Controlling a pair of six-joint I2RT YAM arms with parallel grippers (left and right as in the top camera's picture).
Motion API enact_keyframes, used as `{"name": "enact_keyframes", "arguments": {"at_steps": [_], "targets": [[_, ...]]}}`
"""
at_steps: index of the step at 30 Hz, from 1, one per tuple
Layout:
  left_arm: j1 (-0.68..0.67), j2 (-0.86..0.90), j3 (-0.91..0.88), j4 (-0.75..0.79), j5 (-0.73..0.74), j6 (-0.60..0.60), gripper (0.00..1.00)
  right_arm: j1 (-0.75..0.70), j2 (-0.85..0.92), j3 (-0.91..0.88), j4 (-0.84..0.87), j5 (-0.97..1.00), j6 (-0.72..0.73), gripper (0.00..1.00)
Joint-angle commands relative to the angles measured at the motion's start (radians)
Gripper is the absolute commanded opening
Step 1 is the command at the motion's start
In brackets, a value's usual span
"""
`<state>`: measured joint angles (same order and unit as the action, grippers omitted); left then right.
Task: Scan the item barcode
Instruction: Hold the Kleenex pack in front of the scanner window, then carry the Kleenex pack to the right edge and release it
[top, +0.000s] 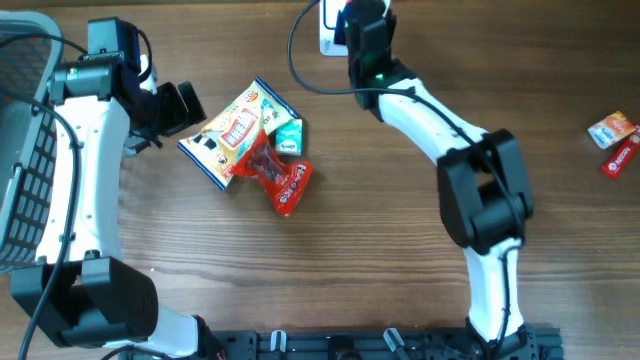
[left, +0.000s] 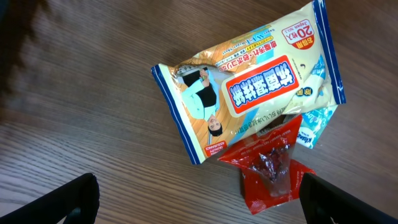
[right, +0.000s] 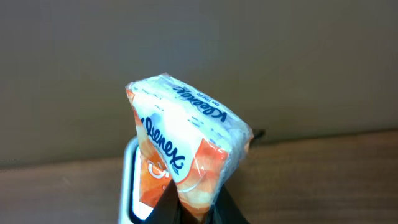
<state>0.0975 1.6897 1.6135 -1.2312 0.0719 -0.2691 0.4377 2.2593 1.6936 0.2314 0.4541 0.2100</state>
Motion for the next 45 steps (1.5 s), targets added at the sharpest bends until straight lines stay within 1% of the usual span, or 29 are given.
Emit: {"name": "enact_keyframes", "arguments": {"at_steps": [1,8,19,21,25,30,36,39,41,45], "targets": [[0.003,0.007,-0.006,0.0,-0.006,-0.008,1.0,0.001,0.071,0.018,0.051,0.017,-0.106,0.05],[0.003,0.007,-0.006,0.0,-0.006,-0.008,1.0,0.002,0.081,0.018,0.077,0.018,-0.104,0.05],[0.003,0.007,-0.006,0.0,-0.006,-0.008,1.0,0.002,0.08,0.018,0.039,0.018,-0.102,0.05],[0.003,0.007,-0.006,0.0,-0.006,-0.008,1.0,0.002,0.068,0.018,0.011,0.019,-0.091,0.05],[0.003,0.007,-0.006,0.0,-0.006,-0.008,1.0,-0.01,0.031,0.018,-0.051,0.021,-0.021,0.04],[0.003,0.007,-0.006,0.0,-0.006,-0.008,1.0,-0.05,-0.055,0.018,-0.154,0.013,0.034,0.04],[0.003,0.007,-0.006,0.0,-0.006,-0.008,1.0,-0.155,-0.175,0.018,-0.318,0.006,0.075,0.04],[0.003,0.007,-0.006,0.0,-0.006,-0.008,1.0,-0.245,-0.226,0.018,-0.428,0.042,0.048,0.04],[0.003,0.007,-0.006,0.0,-0.006,-0.008,1.0,-0.317,-0.241,0.018,-0.5,0.105,-0.013,0.04],[0.003,0.007,-0.006,0.0,-0.006,-0.008,1.0,-0.454,-0.236,0.014,-0.644,0.32,-0.103,0.04]]}}
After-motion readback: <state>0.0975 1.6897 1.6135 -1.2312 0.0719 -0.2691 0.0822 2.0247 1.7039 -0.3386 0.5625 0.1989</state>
